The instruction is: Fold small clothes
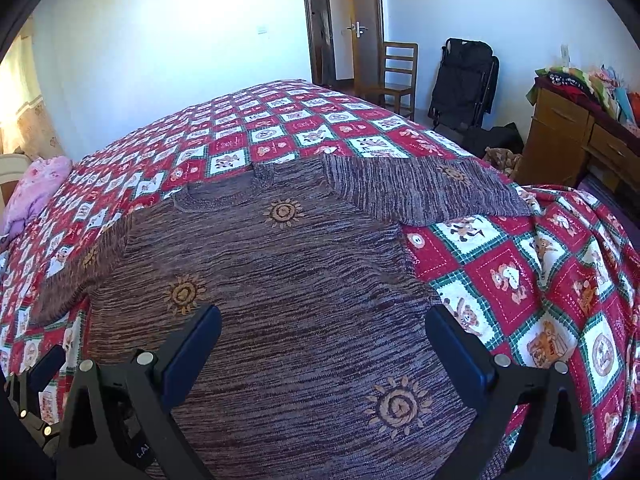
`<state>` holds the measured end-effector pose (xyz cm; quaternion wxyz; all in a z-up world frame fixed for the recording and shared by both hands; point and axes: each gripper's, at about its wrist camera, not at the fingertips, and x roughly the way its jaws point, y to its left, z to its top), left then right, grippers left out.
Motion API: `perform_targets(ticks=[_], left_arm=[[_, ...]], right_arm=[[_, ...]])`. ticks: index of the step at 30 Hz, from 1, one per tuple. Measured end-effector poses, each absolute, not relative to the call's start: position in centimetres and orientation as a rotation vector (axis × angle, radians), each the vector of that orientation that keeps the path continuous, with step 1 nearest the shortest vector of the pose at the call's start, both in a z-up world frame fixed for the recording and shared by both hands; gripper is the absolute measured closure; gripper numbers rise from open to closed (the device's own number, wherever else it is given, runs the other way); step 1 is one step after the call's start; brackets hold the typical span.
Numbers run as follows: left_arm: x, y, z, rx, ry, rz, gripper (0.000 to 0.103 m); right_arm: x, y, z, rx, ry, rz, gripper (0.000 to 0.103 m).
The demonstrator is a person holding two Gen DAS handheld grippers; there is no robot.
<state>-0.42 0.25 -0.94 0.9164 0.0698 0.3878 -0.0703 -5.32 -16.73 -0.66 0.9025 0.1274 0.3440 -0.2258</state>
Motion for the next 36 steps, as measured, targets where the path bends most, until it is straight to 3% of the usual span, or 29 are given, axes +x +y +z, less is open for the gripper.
perform_targets(ticks=[32, 33, 34, 36], left_arm=[[1.7, 0.0, -1.0, 0.152, 0.792, -0.148, 0.0], [1.9, 0.2, -1.0, 0.15, 0.789, -0.144, 0.0], [2.2, 0.4, -1.1, 0.149, 0.789, -0.138, 0.0], [2.8, 0.7, -1.4, 0.15, 0.794, -0.126, 0.0]], right_arm=[[-3.3, -19.3, -1.2, 0.301, 0.703, -0.426, 0.001], [-3.6, -20.0, -1.2, 0.321, 0.678, -0.41, 0.007], [-3.6, -20.6, -1.2, 0.335, 0.666, -0.405, 0.022], [-3.6, -22.9, -1.4, 0.37, 0.676, -0.412, 0.041]])
